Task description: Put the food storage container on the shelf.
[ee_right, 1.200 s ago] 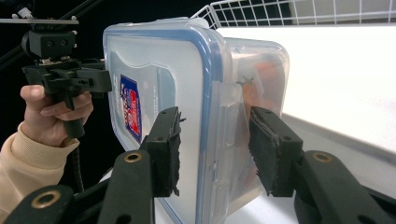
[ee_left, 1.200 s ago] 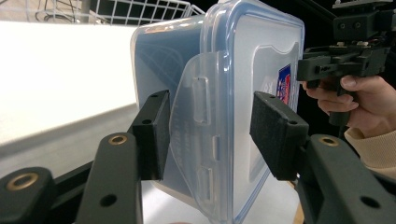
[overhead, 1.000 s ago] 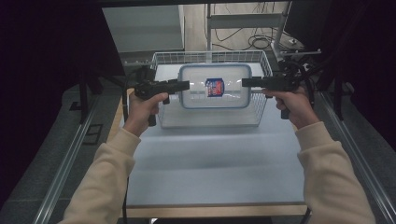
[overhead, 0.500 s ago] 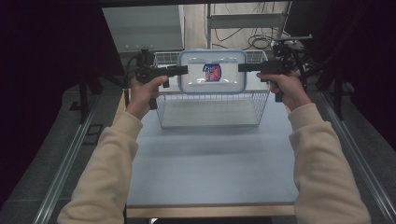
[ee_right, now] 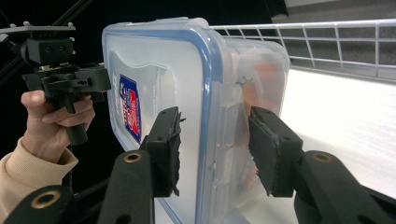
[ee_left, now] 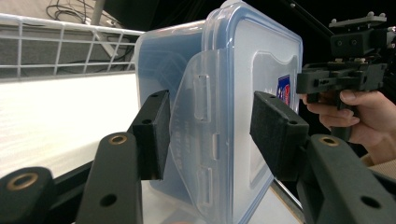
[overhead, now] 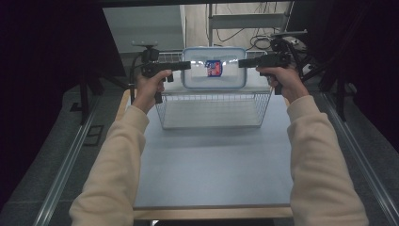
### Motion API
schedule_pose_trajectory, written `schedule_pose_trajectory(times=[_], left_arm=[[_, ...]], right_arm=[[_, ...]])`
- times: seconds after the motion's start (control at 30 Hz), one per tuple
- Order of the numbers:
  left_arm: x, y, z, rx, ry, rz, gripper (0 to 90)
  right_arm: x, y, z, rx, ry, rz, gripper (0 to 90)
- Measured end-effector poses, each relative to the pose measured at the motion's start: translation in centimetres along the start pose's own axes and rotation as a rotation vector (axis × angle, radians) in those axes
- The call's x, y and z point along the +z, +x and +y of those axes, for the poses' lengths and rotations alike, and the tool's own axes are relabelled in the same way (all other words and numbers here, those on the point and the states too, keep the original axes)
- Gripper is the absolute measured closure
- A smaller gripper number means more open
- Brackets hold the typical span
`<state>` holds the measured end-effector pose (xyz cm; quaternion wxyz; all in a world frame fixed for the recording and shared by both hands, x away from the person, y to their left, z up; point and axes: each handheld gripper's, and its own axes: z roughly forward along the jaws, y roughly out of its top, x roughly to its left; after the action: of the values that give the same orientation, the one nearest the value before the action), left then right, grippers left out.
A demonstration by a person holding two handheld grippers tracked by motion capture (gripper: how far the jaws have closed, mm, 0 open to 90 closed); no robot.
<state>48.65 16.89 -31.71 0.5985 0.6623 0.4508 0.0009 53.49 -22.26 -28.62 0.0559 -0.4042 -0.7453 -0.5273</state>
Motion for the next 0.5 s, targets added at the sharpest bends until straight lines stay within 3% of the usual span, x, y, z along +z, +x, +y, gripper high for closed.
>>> schedule_pose_trajectory(times=[0.4,0.5], left_arm=[[1.0,1.4,0.5,-0.093,0.005,0.011,48.7],[1.2,1.9,0.7,-0.138,0.007,0.005,48.3]], right_arm=[[1.1,-1.0,1.0,0.086,-0.015,-0.04,51.5],[1.5,-1.4,1.0,0.122,-0.024,-0.037,51.0]])
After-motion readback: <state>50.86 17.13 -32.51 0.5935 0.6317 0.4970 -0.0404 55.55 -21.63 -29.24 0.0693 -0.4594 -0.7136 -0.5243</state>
